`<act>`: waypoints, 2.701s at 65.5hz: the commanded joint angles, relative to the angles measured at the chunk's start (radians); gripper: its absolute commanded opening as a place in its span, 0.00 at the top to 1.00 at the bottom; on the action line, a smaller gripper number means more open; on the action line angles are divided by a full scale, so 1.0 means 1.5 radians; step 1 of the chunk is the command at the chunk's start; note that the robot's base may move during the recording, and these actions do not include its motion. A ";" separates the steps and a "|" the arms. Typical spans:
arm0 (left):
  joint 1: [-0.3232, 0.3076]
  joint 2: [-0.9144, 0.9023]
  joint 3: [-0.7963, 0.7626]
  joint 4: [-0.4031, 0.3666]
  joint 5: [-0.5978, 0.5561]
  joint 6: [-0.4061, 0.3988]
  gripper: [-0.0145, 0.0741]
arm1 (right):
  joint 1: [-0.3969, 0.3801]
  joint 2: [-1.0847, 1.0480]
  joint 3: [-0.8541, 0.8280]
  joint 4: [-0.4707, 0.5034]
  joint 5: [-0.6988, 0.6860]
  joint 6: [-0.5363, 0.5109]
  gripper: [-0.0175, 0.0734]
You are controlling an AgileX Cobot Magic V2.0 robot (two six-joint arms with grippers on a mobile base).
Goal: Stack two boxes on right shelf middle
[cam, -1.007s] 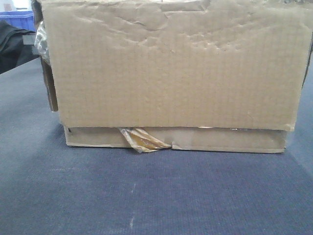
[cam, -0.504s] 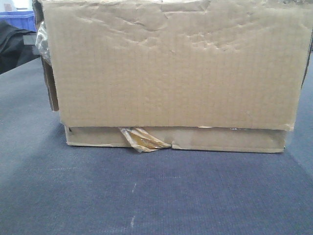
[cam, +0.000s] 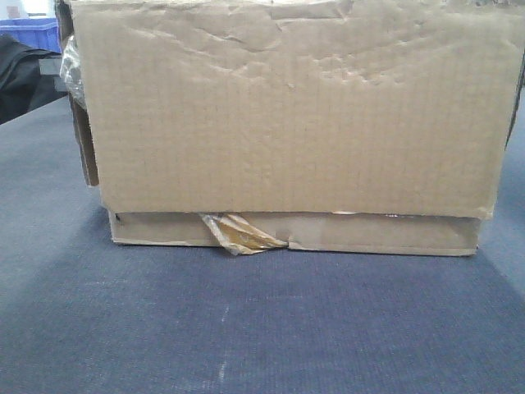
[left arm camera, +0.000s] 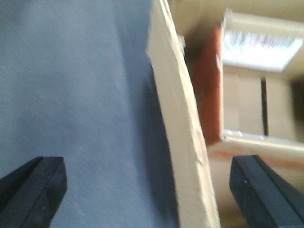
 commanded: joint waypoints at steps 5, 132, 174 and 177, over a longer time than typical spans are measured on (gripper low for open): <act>-0.003 -0.010 0.046 -0.047 -0.007 0.007 0.16 | 0.041 0.064 -0.021 0.006 0.038 -0.014 0.19; -0.029 -0.079 0.105 -0.051 -0.082 0.013 0.96 | 0.101 0.165 -0.067 -0.037 0.008 0.004 0.97; -0.029 -0.207 0.052 -0.026 -0.182 0.013 0.96 | 0.101 0.109 -0.235 -0.037 -0.003 0.004 0.97; -0.029 -0.206 0.052 -0.026 -0.181 0.013 0.96 | 0.101 0.109 -0.235 -0.037 -0.003 0.004 0.97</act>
